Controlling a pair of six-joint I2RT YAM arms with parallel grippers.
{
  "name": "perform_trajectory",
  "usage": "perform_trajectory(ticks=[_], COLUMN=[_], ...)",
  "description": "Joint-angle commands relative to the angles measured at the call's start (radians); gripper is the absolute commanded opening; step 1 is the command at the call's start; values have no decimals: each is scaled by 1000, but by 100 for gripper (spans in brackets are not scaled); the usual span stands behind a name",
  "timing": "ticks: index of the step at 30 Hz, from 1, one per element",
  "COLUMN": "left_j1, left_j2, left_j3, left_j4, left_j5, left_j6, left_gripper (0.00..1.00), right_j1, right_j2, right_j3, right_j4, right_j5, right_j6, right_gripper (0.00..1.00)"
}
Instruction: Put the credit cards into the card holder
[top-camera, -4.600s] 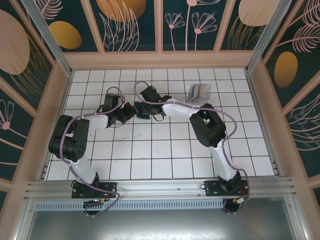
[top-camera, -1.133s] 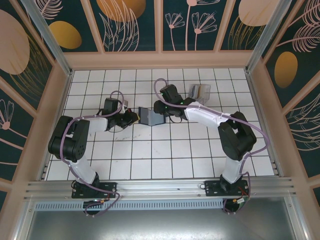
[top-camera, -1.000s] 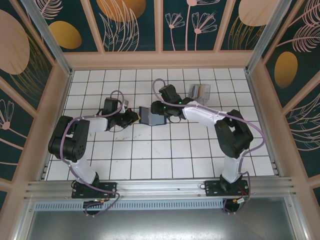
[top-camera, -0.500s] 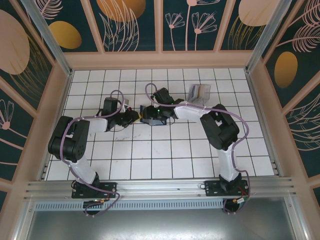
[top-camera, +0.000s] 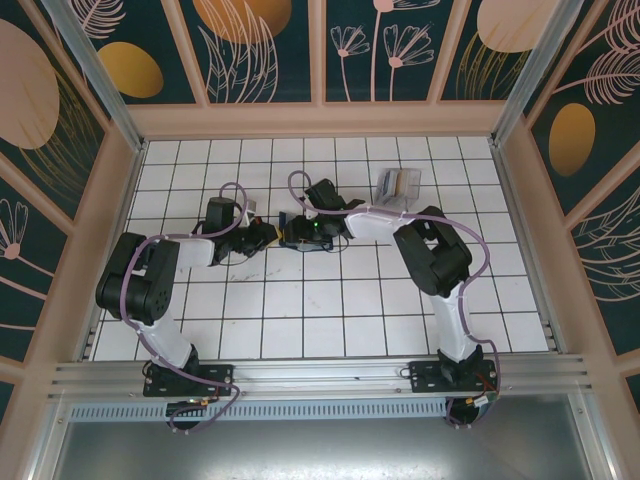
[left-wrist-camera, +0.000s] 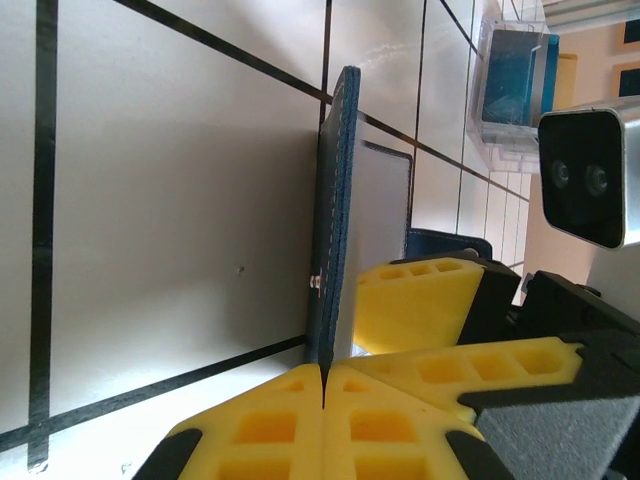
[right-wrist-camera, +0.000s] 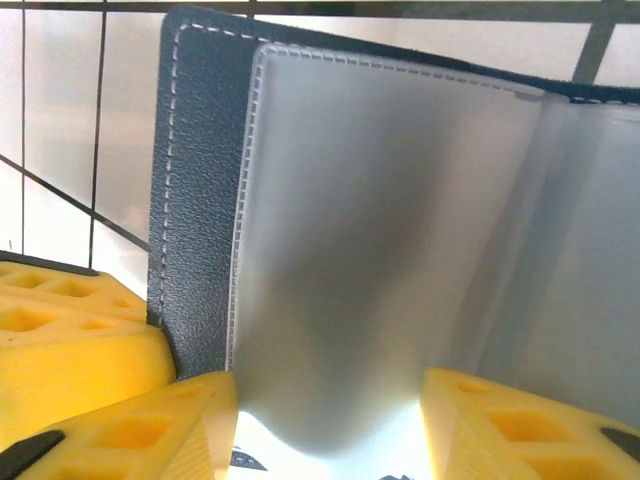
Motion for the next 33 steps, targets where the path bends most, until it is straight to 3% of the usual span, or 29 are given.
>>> perform_trajectory(ticks=[1,7,19,26,33], left_j1=[-2,-1,-1,-1,-2], left_j2=[-21,-21,-45,-41,-39], left_j3=[-3,-2,5,13,17], left_j4=[30,5,-57,-68,-74], left_j5=[23,7,-34,-40,-40], left_j6=[-8,10,49,56,57], left_gripper=[0,0,0,0,0], right_j1=[-7,-18,-46,-54,-58], right_j2=[12,-24,-94,-112,-111], right_j3=[14,-15,-81,-96,-102], right_j4=[-31,-4,29,40,38], right_j5=[36,34,66,66,68], right_j6=[-12,-8,-1,-1,2], right_gripper=[46,36,41,23,19])
